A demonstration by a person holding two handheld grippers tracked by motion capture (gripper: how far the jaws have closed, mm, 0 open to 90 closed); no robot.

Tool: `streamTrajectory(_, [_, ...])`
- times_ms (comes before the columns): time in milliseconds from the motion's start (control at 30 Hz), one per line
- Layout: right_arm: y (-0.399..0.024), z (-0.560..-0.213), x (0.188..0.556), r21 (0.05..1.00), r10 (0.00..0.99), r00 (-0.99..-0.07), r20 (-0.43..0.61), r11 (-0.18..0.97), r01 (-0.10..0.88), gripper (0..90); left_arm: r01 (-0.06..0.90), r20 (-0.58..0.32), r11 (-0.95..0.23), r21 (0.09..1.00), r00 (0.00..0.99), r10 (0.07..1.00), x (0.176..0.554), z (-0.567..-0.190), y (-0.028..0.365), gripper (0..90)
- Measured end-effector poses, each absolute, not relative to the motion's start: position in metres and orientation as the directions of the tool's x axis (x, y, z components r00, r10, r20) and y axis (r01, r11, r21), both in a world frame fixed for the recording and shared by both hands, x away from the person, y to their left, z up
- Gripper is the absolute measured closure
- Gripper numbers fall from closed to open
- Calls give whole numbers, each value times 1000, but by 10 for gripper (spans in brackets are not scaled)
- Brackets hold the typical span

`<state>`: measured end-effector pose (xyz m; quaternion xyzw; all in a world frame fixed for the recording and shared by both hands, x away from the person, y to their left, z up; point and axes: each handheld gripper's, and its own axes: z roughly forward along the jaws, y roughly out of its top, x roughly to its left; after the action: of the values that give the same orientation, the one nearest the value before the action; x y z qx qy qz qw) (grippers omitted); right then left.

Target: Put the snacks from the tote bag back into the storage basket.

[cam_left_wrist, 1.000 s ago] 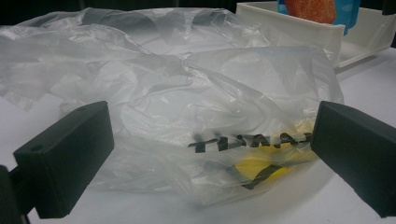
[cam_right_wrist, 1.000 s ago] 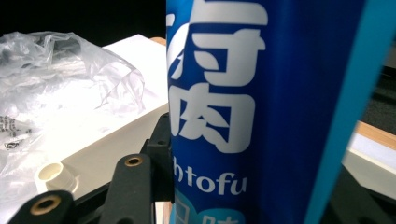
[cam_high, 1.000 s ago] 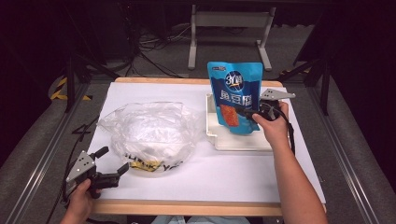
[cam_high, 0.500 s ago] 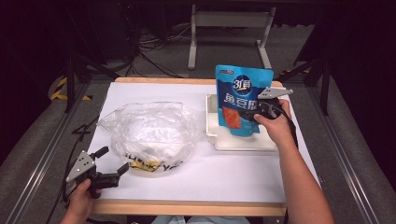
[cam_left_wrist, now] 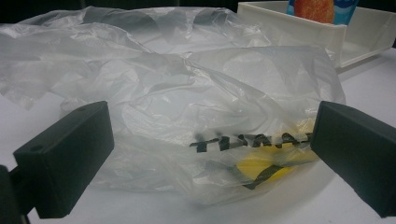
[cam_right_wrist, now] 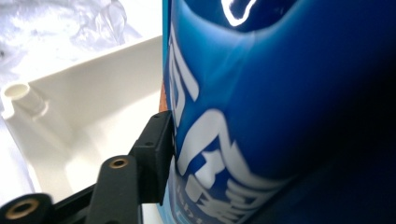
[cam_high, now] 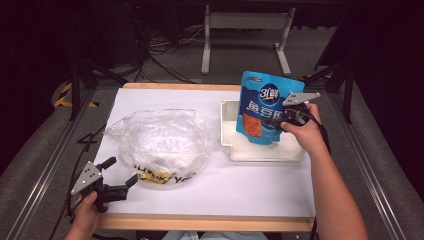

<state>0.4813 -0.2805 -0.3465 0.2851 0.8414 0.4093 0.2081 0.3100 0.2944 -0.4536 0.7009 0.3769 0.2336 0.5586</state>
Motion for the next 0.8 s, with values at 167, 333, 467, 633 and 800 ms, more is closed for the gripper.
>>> streamTrajectory(167, [-293,-345,478,802,651,-749,-119,508,314,390,271,-91,-99,957,608,789,310,-453,294,2])
streamTrajectory(333, [-300,-348,476,806,680,-725,-111,488,335,343,272,-88,-103,957,608,789,310,-453,294,2])
streamTrajectory(467, [-305,-350,476,809,708,-696,-117,475,347,306,272,-88,-102,957,608,789,310,-453,295,2])
streamTrajectory(633, [-312,-353,474,820,737,-669,-92,437,368,244,273,-89,-102,957,608,789,310,-454,294,1])
streamTrajectory(800, [-315,-353,466,841,751,-658,-60,393,371,198,273,-89,-102,957,608,789,310,-453,294,2])
